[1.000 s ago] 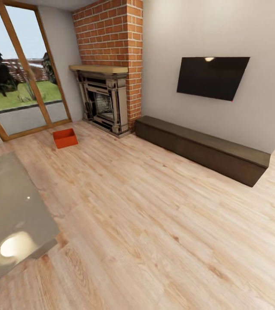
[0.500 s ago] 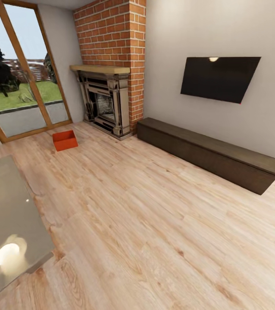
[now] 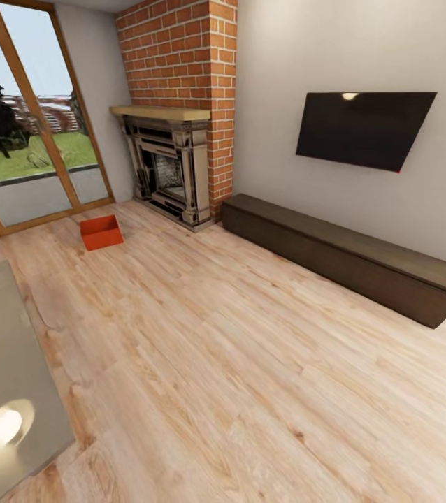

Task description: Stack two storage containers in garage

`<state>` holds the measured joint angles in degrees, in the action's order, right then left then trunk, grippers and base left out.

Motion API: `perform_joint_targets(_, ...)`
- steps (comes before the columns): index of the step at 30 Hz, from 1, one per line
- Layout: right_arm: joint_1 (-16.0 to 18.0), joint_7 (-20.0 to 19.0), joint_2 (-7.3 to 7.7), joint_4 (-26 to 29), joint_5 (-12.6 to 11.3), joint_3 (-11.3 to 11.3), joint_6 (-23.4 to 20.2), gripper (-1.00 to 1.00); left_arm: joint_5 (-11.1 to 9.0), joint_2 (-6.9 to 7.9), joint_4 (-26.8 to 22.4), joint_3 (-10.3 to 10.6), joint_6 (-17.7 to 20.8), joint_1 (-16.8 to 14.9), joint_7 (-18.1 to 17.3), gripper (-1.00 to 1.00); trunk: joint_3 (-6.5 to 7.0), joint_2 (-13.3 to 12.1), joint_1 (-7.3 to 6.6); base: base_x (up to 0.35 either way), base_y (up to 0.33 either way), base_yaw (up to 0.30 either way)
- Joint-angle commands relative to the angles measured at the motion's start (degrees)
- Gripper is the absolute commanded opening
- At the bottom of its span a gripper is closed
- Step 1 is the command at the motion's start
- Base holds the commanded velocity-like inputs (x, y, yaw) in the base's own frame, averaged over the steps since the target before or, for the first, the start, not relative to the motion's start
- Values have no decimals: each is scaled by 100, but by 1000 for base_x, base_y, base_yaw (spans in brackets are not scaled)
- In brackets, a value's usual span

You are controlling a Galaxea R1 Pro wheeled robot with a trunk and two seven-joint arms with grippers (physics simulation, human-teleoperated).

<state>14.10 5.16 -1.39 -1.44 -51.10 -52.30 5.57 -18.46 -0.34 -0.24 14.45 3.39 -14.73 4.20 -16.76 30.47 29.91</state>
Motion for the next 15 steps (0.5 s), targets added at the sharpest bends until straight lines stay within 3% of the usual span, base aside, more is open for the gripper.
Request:
perform_joint_targets(1, 5, 3, -5, -15, -43, -47, 22, 100, -52, -1, -3, 49, 21, -3, 19, 100, -7, 7, 5, 322, 0, 0)
perform_joint_targets(15, 5, 12, -14, -15, -41, -52, 23, 100, -52, -1, -3, 51, 21, -3, 19, 100, -7, 7, 5, 322, 0, 0)
